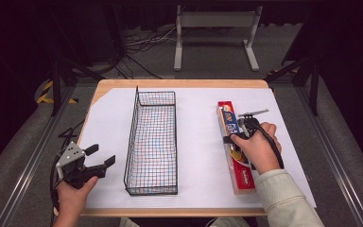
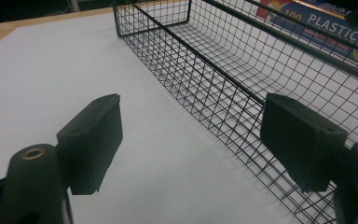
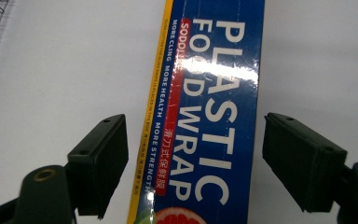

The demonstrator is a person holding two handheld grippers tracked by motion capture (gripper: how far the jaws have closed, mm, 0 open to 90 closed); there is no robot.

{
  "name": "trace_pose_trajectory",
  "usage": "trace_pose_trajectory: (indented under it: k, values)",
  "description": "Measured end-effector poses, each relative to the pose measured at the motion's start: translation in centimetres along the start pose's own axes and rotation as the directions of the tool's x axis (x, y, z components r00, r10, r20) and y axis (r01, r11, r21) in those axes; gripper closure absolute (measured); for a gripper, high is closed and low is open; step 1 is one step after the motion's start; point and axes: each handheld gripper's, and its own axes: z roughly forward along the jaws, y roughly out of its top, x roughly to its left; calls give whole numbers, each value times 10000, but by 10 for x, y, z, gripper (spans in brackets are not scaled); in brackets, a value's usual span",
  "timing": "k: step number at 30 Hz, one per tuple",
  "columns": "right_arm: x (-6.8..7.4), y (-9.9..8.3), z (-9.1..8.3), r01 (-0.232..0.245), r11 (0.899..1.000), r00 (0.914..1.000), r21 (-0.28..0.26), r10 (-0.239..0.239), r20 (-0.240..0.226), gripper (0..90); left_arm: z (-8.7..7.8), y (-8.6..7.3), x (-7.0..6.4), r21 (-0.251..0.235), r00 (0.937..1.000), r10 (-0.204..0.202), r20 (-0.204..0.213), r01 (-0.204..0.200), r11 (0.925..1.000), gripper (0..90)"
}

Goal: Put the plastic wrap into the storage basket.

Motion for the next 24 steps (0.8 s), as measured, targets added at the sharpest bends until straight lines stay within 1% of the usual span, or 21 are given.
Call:
trace_pose_trajectory:
  k: [3, 8, 9, 11, 14, 17, 18, 21, 24]
  values:
    - [1, 1, 4, 37, 9998, 9999, 195, -39, 115, 231, 0, 0, 1, 4, 10000, -18, 11, 18, 10000, 216]
    - [1, 3, 13, -15, 9985, 9999, 545, 7, 157, 230, 1, -1, 1, -9, 10000, -63, 8, 63, 10000, 216]
    - [1, 3, 15, -20, 9985, 9998, 547, 9, 205, 230, 1, -1, 2, 10, 10000, -37, -3, 37, 10000, 216]
    - [1, 4, 18, -38, 9969, 9996, 785, 14, 295, 230, 1, -1, 2, 31, 10000, -36, 6, 36, 10000, 216]
    - [2, 4, 22, -149, 9958, 9990, 908, 110, 438, 236, 1, -1, 2, 3, 9999, -85, 59, 84, 10000, 215]
    - [4, 4, 24, -200, 9939, 9975, 1083, 124, 700, 249, 1, -1, 2, -5, 9999, -54, 87, 54, 10000, 214]
    - [5, 4, 25, -259, 9923, 9972, 1209, 171, 735, 262, 1, -1, 2, 14, 10000, -45, 79, 45, 10000, 214]
    - [8, 4, 27, -315, 9903, 9956, 1356, 191, 915, 292, 2, -1, 2, 18, 10000, -41, 85, 41, 10000, 213]
    - [10, 5, 29, -526, 9837, 9930, 1719, 333, 1130, 343, 2, -2, 2, -4, 9999, -72, 105, 72, 10000, 212]
